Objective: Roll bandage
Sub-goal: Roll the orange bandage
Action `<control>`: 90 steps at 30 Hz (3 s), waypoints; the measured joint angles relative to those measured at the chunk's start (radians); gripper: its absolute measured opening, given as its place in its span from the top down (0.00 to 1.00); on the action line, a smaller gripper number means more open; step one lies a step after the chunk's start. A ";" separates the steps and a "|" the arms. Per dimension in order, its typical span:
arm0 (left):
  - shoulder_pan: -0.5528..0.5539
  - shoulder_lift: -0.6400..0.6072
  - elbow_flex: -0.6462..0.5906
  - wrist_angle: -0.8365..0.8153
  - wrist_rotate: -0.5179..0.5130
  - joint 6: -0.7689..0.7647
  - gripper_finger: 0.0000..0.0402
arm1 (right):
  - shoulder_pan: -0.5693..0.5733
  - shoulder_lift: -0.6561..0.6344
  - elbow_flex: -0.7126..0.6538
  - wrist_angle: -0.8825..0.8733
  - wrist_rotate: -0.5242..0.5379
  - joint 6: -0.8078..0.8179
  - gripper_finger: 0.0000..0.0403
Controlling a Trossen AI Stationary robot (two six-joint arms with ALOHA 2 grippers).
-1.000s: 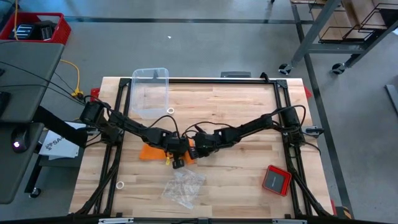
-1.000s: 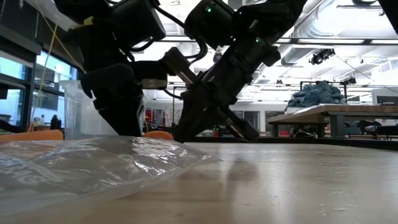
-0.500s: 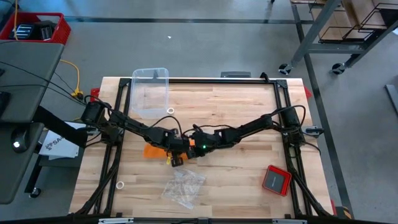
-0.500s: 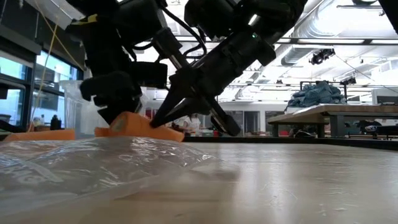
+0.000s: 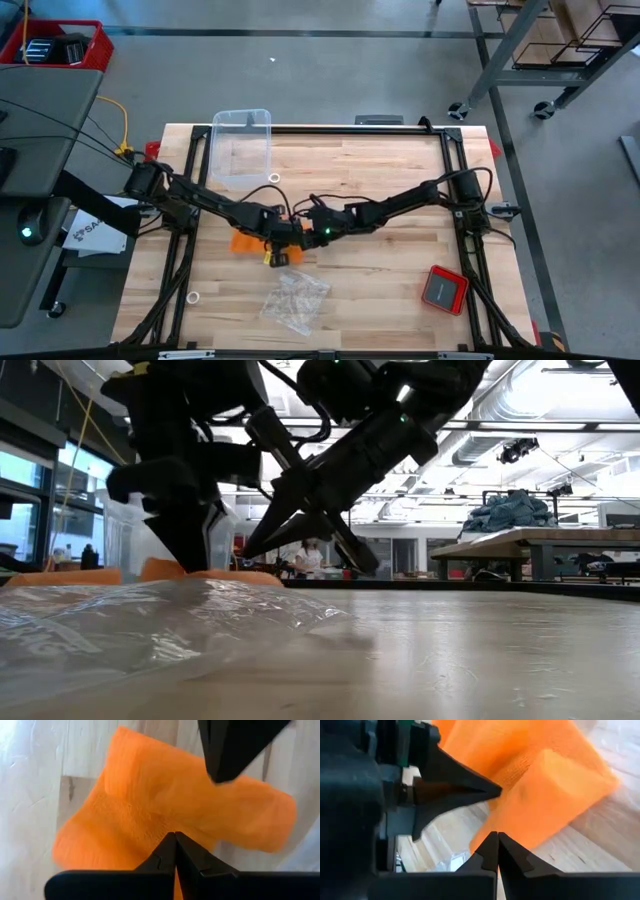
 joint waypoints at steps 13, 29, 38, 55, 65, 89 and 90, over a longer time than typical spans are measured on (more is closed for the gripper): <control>0.001 -0.263 -0.091 -0.160 -0.133 -0.044 1.00 | -0.040 -0.047 0.000 0.033 -0.118 -0.101 1.00; -0.026 -0.411 -0.305 -0.154 -0.071 -0.398 1.00 | -0.045 0.147 0.248 -0.146 -0.148 -0.080 1.00; -0.048 -0.411 -0.328 -0.157 -0.073 -0.438 1.00 | -0.048 0.154 0.326 -0.385 -0.134 -0.183 1.00; -0.175 -0.411 -0.367 -0.155 0.012 -0.686 1.00 | -0.081 0.116 0.320 -0.777 -0.089 -0.380 1.00; -0.190 -0.411 -0.367 -0.158 -0.008 -0.711 1.00 | -0.074 0.067 0.345 -0.507 -0.110 -0.291 1.00; -0.259 -0.413 -0.431 -0.202 0.066 -0.973 1.00 | -0.074 0.201 0.347 -0.207 -0.167 -0.127 1.00; -0.257 -0.413 -0.431 -0.201 0.066 -0.973 1.00 | -0.074 0.201 0.347 -0.209 -0.155 -0.127 1.00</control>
